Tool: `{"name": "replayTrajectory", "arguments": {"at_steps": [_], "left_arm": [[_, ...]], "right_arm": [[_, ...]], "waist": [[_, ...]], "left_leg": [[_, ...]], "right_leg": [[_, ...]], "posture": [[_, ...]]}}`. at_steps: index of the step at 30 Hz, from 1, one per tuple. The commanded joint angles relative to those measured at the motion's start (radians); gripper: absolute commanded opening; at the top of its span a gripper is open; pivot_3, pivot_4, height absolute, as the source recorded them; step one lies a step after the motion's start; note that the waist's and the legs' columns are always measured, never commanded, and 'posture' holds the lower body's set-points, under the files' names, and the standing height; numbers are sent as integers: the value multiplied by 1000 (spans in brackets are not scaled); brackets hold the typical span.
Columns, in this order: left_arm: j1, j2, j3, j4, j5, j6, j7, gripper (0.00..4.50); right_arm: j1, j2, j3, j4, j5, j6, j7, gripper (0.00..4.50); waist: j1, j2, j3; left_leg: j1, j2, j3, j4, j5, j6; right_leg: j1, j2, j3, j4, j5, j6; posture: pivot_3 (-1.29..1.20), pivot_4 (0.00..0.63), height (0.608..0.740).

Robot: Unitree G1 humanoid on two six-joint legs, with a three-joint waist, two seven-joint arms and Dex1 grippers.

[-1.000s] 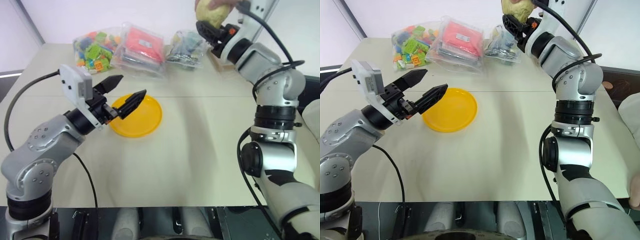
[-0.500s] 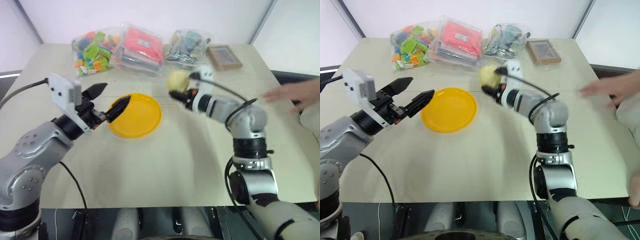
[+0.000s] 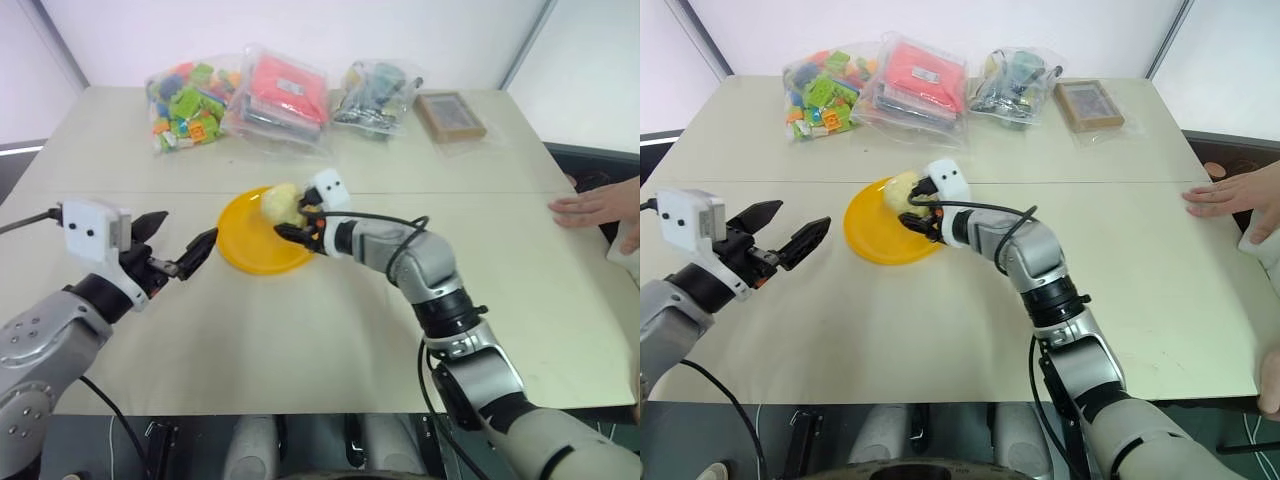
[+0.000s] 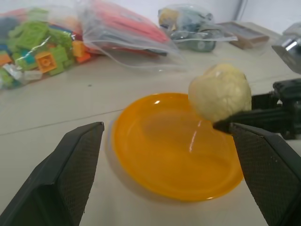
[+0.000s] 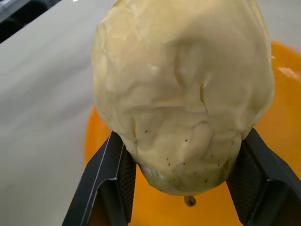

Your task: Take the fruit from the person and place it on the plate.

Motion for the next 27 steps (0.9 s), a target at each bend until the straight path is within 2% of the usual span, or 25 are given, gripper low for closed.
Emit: {"name": "replayTrajectory", "arguments": {"at_steps": [1, 5, 9, 10, 11, 15, 17, 19, 23, 27], "left_arm": [[4, 12, 43, -46, -16, -9, 14, 4500], [3, 12, 37, -58, -25, -7, 25, 4500], [-20, 13, 14, -50, -28, -13, 30, 4500], [-29, 13, 7, -46, -29, -13, 32, 4500], [-40, 14, 1, -41, -30, -13, 32, 4500], [-75, 20, -16, -17, -30, -14, 15, 4500], [-98, 23, -25, -8, -43, -13, 3, 4500], [-121, 28, -40, -3, -58, -14, -22, 4500], [-136, 29, -59, 13, -58, -17, -49, 4500], [-146, 26, -76, 29, -46, -21, -67, 4500]], "right_arm": [[-41, 26, 1, 42, -38, -75, 24, 1957], [-54, 36, 6, 81, -71, -111, 53, 1957], [-58, 38, -7, 92, -85, -124, 72, 3913], [-56, 34, -9, 84, -85, -127, 81, 4293], [-53, 28, -15, 66, -73, -125, 102, 4457], [-42, -45, -55, -49, -17, -67, 186, 4457], [-28, -132, -101, -128, 30, -37, 255, 4457], [24, -286, -165, -241, 85, -35, 374, 4457], [140, -506, -276, -391, 176, -19, 509, 4457], [212, -619, -364, -446, 226, -3, 537, 4457]], "waist": [[1, 0, 0], [-1, 0, 0], [-2, 0, 0], [-2, 0, 0], [-1, 0, 0], [3, 0, 0], [6, 0, 0], [12, 0, 0], [20, 0, 0], [1, 0, 0]], "left_leg": [[0, 0, 0, 0, 0, 0], [0, 0, 0, 0, 0, 0], [0, 0, 0, 0, 0, 0], [0, 0, 0, 0, 0, 0], [0, 0, 0, 0, 0, 0], [0, 0, 0, 0, 0, 0], [0, 0, 0, 0, 0, 0], [0, -1, 0, 0, 0, 0], [0, -1, 1, 0, -1, 1], [1, 0, 1, -2, -1, 1]], "right_leg": [[0, 0, 0, 0, 0, 0], [0, 0, 0, 0, 0, 0], [0, 0, 0, 0, 0, 0], [0, 0, 0, 0, 0, 0], [0, 0, 0, 0, 0, 0], [0, 0, 0, 0, 0, 0], [1, 0, -1, 0, 0, 0], [2, -1, -1, -1, 0, 0], [3, -1, -1, -6, 0, 0], [3, 1, -1, -6, 0, 0]], "posture": [[0, 150, 731], [0, 150, 731], [0, 150, 731], [0, 150, 731], [0, 150, 731], [0, 150, 731], [0, 150, 731], [0, 150, 731], [0, 150, 731], [0, 150, 731]]}}
